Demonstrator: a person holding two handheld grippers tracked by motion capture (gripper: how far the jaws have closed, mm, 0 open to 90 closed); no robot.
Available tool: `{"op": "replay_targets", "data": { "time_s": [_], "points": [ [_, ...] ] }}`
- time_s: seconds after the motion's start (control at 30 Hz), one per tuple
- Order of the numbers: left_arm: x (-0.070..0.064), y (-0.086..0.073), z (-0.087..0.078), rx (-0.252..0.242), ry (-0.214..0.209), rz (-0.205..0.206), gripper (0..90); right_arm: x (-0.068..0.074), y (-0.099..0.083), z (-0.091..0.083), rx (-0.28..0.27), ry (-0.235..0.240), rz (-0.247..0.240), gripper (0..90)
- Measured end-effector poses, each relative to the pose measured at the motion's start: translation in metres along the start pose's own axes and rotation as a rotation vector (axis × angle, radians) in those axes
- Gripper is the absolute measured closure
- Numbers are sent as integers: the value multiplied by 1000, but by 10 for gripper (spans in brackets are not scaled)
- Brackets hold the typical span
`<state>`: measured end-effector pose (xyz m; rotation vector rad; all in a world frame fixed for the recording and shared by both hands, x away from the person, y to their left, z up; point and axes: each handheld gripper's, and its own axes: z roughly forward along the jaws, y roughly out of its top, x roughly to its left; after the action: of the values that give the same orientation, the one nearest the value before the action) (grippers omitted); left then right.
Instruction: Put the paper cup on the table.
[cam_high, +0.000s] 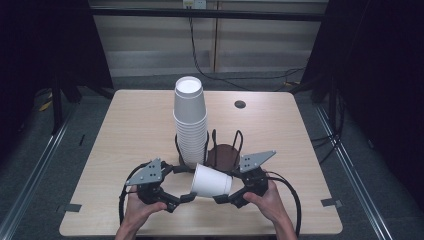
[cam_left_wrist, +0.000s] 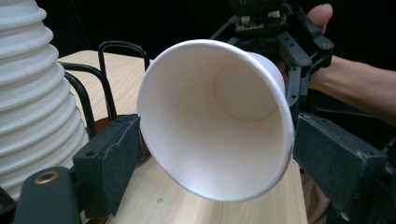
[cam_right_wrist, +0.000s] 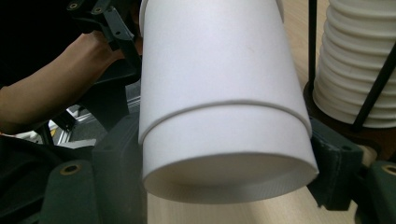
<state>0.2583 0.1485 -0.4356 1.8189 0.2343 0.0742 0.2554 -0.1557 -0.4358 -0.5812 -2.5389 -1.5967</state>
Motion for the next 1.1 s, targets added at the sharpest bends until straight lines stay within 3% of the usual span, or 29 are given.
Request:
{"op": "replay_targets", "data": {
  "time_s": [0.4, 0.57, 0.8, 0.93, 1.1],
  "points": [
    [0, -2, 6, -18, -20, -7, 152, 0, -15, 3, -85, 39, 13, 238],
    [2, -3, 9, -13, -32, -9, 126, 1, -16, 5, -92, 47, 7, 238],
    [4, -2, 17, -8, -30, -23, 9, 2, -13, 7, -92, 53, -4, 239],
    [4, 0, 20, 17, -53, -12, 7, 3, -11, 8, -86, 55, -13, 239],
    [5, 1, 25, 9, -67, -16, 24, 4, -9, 9, -83, 49, -24, 239]
  ]
}}
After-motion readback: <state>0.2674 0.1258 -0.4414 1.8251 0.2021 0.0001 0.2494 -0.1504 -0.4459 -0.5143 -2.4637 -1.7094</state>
